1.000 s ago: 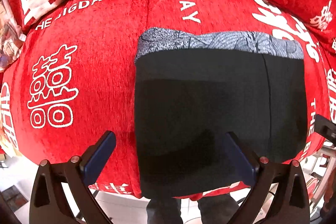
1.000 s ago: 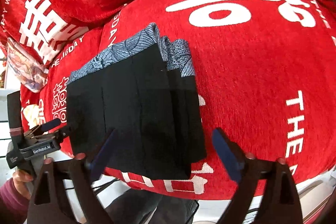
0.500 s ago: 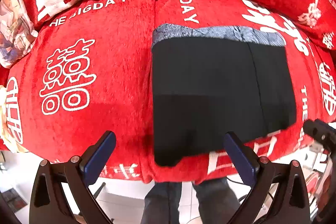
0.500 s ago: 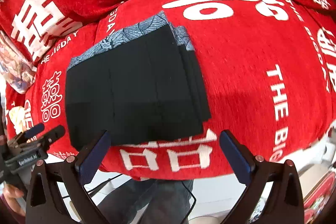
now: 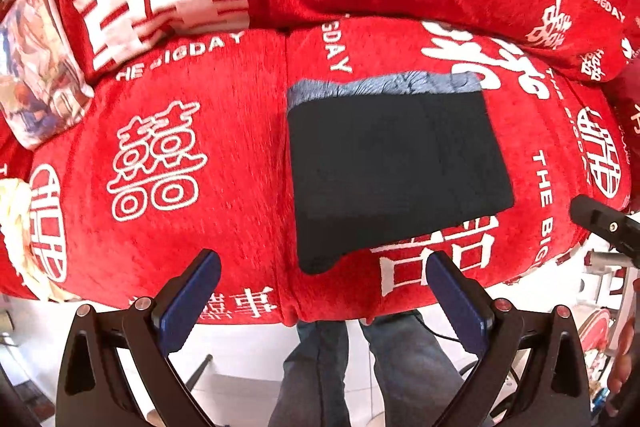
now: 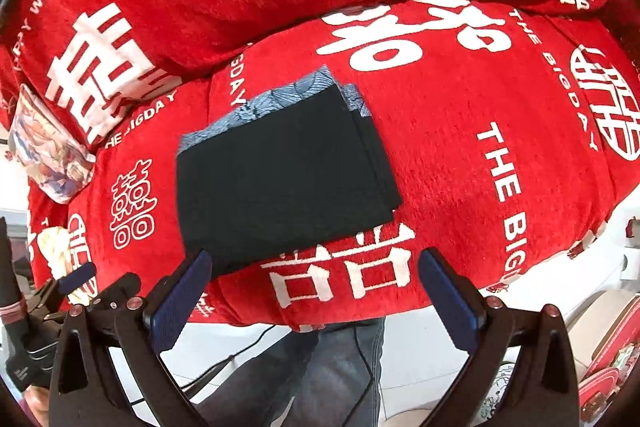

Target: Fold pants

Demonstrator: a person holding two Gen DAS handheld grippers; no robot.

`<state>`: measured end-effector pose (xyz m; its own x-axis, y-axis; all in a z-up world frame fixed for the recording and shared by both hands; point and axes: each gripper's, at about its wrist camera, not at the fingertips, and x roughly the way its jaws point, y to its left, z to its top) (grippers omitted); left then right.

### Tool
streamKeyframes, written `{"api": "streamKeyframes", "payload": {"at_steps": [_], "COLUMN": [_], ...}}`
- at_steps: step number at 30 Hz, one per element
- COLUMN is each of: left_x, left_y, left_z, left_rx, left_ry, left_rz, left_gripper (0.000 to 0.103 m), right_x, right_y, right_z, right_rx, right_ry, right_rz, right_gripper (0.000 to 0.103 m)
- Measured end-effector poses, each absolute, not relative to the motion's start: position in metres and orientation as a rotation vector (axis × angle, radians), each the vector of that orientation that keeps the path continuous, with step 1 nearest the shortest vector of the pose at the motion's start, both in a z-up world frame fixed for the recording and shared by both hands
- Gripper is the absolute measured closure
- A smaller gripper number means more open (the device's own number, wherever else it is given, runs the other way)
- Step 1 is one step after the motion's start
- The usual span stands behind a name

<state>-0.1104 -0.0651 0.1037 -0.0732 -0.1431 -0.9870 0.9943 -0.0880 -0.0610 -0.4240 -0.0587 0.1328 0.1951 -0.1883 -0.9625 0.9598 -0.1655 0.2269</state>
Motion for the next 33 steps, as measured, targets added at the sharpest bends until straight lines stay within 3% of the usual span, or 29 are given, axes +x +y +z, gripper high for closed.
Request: {"api": "streamKeyframes", "payload": {"at_steps": [33], "left_x": [-0.120], "left_y": [-0.045], "left_z": [0.148], "left_rx": [1.145], "left_ry": [0.999], "left_rz": [-1.384], "left_gripper": [0.000], "right_x": [-0.391], "right_y": [-0.043], "right_z": [0.188], "right_rx": [1.181], "right_ry": [0.929], "right_rz": [-1.277], "right_gripper": [0.000]}}
